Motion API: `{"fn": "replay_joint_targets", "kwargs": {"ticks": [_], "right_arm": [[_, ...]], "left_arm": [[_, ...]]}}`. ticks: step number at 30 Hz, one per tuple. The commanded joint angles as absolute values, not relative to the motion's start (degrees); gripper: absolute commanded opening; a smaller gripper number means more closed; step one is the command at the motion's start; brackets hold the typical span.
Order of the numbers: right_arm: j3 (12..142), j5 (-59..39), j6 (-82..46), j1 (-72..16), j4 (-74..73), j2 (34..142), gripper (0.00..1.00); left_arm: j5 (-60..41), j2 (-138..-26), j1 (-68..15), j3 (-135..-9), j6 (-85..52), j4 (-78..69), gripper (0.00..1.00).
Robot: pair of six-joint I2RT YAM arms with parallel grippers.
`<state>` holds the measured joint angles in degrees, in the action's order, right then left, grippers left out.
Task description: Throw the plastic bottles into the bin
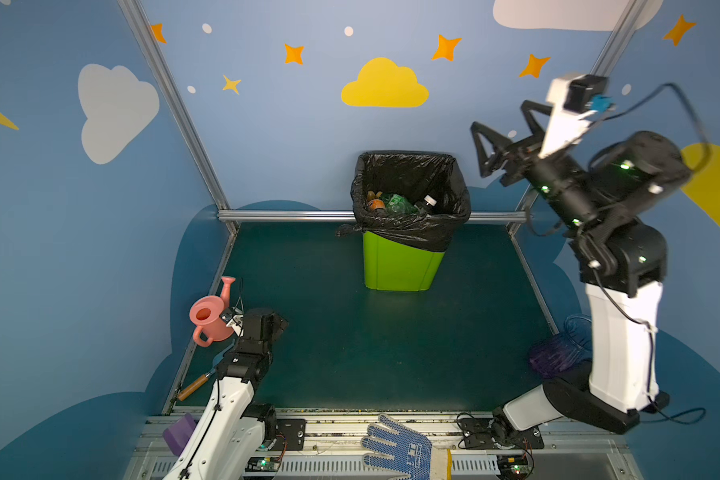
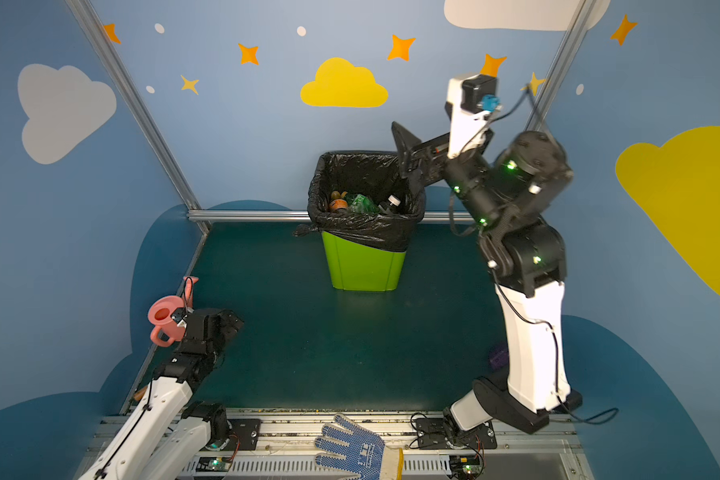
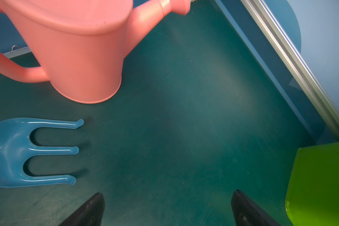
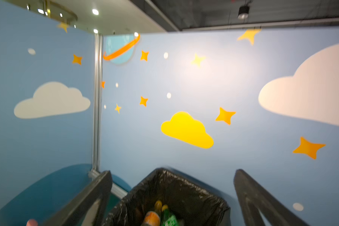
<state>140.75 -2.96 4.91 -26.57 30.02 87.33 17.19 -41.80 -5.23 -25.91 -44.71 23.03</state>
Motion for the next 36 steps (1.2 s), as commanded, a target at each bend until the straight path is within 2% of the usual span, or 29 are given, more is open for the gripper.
{"fn": "replay_joint_targets", "kwargs": {"ticks": [1, 4, 7, 12, 17, 21, 24, 28, 36], "right_arm": [[135.96, -3.25, 4.31, -25.96, 31.11, 91.34, 0.98], [131.93, -2.97, 3.27, -25.06, 30.64, 90.14, 0.98], [118.31, -1.79, 1.92, -22.59, 25.64, 85.25, 0.98], [88.79, -5.51, -2.53, -14.06, 16.46, 74.36, 0.98], [57.27, 1.36, -3.45, -7.21, 6.28, 61.65, 0.98], [34.14, 2.12, -5.35, -2.1, -6.64, 54.37, 0.98], [24.67, -1.38, -9.92, 0.78, -13.57, 49.8, 0.98], [18.62, 1.7, -10.62, 1.72, -17.04, 47.66, 0.98], [10.27, 2.56, -9.11, 3.22, -35.13, 58.17, 0.98]], "left_arm": [[16.7, -41.84, -5.0, -25.1, -44.62, 23.51, 1.0], [16.3, -41.34, -4.96, -24.45, -44.66, 23.41, 1.0], [16.78, -40.63, -4.95, -23.69, -43.95, 22.8, 1.0], [19.66, -40.29, -4.86, -24.43, -40.86, 21.77, 1.0], [21.76, -42.45, -4.93, -24.95, -37.75, 17.49, 1.0], [24.4, -44.98, -4.94, -25.2, -33.94, 11.34, 1.0], [26.15, -47.27, -4.95, -26.84, -32.31, 9.42, 1.0], [27.31, -50.68, -5.01, -27.91, -29.48, 5.74, 1.0], [31.04, -59.78, -5.01, -26.06, -17.96, -10.31, 1.0]]}}
